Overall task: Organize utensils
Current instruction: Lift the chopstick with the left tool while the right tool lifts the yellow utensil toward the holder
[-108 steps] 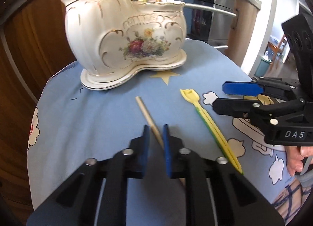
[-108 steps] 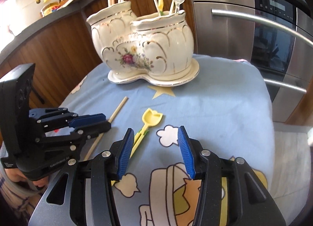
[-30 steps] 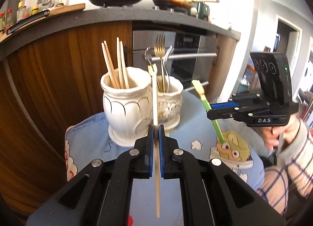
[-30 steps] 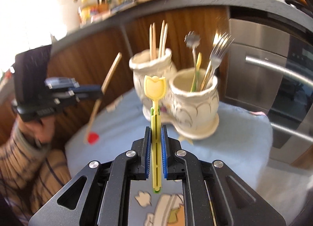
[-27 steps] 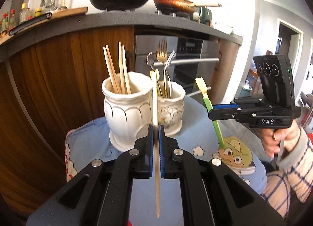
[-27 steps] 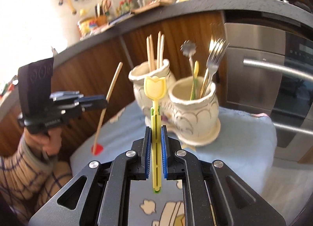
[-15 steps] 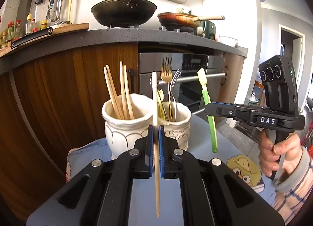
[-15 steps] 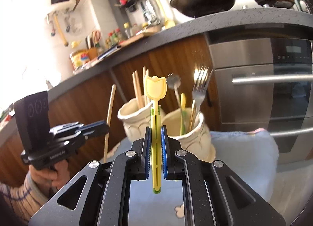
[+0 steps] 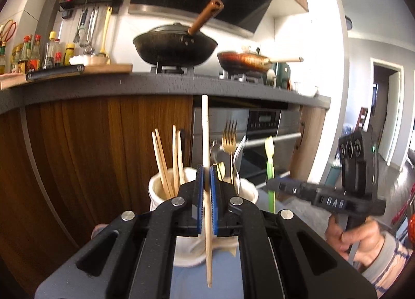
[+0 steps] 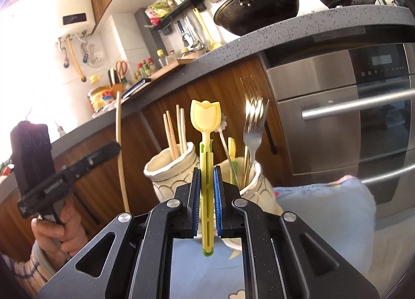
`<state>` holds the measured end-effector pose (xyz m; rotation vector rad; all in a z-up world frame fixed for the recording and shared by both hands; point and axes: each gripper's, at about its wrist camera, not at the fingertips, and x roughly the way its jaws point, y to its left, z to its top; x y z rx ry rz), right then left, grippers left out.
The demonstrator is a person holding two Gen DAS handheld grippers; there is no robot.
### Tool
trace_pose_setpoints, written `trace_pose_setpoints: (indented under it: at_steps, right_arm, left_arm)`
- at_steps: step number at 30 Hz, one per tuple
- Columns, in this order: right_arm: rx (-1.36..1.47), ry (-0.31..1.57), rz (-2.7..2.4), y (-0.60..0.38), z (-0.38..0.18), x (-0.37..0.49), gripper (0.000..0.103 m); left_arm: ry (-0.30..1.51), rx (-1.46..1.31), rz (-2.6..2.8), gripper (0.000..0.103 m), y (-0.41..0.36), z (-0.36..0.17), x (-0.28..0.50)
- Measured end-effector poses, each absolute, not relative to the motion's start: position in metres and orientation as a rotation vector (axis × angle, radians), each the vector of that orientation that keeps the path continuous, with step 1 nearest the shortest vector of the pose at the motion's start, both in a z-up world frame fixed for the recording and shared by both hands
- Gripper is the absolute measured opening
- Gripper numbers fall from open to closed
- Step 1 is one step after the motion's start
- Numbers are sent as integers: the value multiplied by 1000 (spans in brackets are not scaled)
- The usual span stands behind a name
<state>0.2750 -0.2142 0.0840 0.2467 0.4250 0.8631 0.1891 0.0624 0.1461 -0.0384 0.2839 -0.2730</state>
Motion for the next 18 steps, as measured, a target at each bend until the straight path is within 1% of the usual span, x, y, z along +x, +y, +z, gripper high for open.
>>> trace_pose_setpoints:
  at_steps: [9, 15, 18]
  right_arm:
    - [337, 343, 852, -220, 89, 280, 11]
    - [410, 267, 828, -222, 101, 292, 11]
    - [403, 239, 807, -216, 106, 293, 11]
  left_arm:
    - [122, -131, -238, 5, 79, 179, 200]
    - [28, -221, -238, 5, 90, 182, 210]
    - [-9, -235, -219, 5, 92, 181, 211]
